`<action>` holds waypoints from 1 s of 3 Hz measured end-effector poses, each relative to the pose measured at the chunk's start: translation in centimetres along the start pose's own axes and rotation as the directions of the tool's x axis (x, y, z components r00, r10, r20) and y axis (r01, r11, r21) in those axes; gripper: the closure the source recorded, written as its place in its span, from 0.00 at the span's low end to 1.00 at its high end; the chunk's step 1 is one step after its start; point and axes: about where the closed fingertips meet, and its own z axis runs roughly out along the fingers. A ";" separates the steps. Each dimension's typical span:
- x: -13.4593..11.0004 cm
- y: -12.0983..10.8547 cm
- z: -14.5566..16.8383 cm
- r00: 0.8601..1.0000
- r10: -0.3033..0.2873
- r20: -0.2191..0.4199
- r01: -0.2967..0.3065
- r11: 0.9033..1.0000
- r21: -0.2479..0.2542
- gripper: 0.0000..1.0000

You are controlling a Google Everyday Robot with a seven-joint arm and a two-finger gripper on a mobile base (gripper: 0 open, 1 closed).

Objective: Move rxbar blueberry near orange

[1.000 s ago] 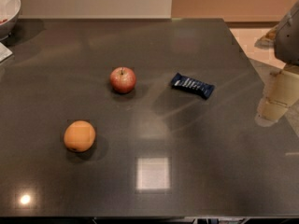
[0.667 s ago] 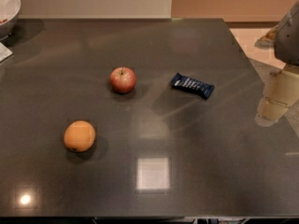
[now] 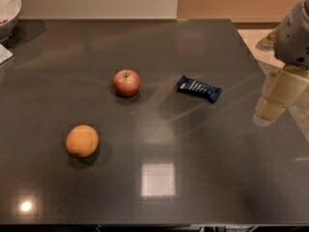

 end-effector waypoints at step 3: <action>-4.2 -2.2 6.5 0.994 0.020 0.108 -0.012 0.997 -0.081 0.00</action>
Offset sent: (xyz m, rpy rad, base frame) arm 0.0408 0.0589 -0.0409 0.1513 0.0322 0.0601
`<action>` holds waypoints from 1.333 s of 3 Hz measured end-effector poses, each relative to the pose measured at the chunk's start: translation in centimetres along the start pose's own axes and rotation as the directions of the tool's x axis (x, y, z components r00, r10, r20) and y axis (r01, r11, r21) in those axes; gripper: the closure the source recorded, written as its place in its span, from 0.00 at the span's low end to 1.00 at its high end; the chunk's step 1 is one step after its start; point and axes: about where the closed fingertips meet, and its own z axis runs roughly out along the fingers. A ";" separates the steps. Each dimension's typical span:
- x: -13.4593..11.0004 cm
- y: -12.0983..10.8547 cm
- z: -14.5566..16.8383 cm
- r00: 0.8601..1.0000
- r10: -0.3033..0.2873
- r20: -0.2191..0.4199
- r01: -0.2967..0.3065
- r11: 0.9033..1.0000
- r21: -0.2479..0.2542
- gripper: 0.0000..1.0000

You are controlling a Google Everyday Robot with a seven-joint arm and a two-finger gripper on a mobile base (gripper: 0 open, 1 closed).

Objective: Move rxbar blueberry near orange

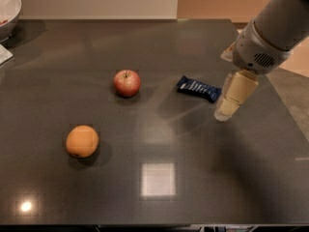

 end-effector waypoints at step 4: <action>0.5 -7.7 9.7 0.995 0.094 -0.040 -0.096 0.993 -0.071 0.00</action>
Offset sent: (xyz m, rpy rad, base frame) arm 0.0869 0.0027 -0.0743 0.0076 0.0919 -0.0709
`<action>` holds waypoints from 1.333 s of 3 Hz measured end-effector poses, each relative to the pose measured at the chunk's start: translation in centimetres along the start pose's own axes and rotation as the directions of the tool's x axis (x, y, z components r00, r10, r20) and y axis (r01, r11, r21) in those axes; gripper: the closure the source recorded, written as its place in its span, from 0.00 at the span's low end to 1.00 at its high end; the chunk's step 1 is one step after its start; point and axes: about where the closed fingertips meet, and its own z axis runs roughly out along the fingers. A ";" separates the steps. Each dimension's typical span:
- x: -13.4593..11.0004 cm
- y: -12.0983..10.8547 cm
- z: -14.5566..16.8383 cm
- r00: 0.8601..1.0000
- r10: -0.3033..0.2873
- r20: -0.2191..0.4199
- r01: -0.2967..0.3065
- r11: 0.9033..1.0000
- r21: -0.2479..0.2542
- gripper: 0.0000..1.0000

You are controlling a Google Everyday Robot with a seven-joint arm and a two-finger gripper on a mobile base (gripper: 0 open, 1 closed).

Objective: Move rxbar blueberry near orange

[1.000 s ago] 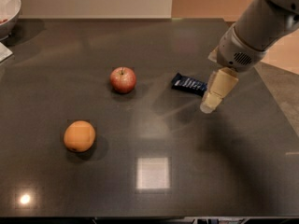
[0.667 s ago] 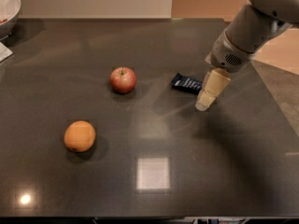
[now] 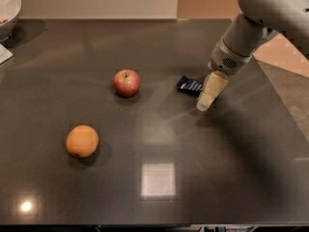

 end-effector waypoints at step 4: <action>-0.5 -2.0 2.0 1.000 0.017 0.000 -0.017 0.999 -0.046 0.65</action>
Offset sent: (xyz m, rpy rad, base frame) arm 0.0275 -0.0006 -0.0278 -0.0021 0.0540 -0.0121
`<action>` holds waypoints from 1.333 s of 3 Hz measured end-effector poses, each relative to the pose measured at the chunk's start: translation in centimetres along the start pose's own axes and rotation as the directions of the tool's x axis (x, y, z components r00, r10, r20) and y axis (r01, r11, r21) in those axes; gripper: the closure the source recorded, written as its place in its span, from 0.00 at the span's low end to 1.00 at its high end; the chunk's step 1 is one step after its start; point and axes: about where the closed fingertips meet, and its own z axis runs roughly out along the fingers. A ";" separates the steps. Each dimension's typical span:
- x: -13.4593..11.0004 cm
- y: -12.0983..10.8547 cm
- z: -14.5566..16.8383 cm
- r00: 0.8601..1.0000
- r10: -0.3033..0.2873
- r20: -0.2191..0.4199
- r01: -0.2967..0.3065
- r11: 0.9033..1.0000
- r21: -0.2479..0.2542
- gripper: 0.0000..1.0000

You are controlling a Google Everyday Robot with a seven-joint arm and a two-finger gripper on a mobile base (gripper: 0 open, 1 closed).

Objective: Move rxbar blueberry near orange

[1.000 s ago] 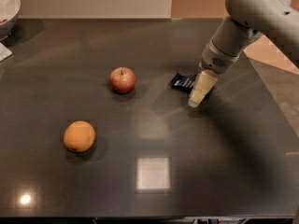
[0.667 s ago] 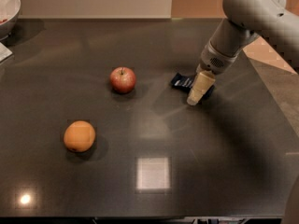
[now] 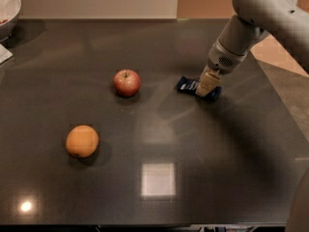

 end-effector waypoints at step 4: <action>-6.2 9.5 -2.0 0.979 -0.178 0.104 0.185 0.981 -0.058 1.00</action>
Offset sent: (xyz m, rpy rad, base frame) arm -0.0425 0.0387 0.0289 0.0759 -0.0053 0.0815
